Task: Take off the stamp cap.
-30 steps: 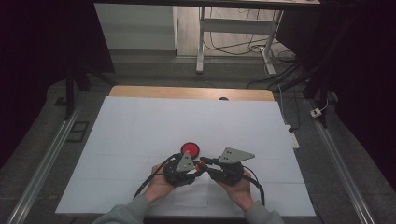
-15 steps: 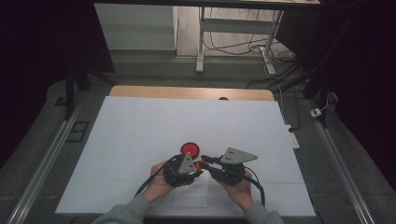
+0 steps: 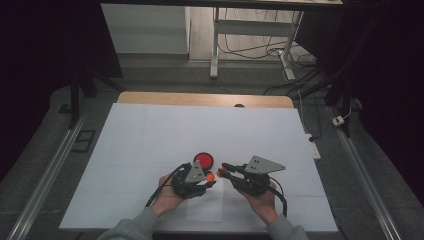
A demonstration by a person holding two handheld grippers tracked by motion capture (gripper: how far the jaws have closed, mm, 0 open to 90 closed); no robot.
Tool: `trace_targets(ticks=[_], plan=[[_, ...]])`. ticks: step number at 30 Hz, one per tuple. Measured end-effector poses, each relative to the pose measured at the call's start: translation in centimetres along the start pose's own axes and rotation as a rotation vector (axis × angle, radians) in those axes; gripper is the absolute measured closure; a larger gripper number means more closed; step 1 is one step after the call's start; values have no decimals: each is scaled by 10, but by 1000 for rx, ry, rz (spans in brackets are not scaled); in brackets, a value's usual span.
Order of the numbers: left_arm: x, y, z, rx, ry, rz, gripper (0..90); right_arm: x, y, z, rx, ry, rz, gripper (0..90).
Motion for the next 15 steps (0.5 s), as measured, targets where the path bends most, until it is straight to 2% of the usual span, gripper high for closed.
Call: trace_targets(ticks=[12,15], plan=[[-11,-7,10,4,16,43,650,1,1,3,8,-3,-2,730],[-13,-8,15,14,9,55,650,2,1,3,4,-5,-3,730]])
Point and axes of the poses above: each handheld gripper's, and its own axes: z roughly backward along the jaws, y roughly out of its top, x roughly to its right, the point moved 5 cm from there along -z, roughly forward along the jaws
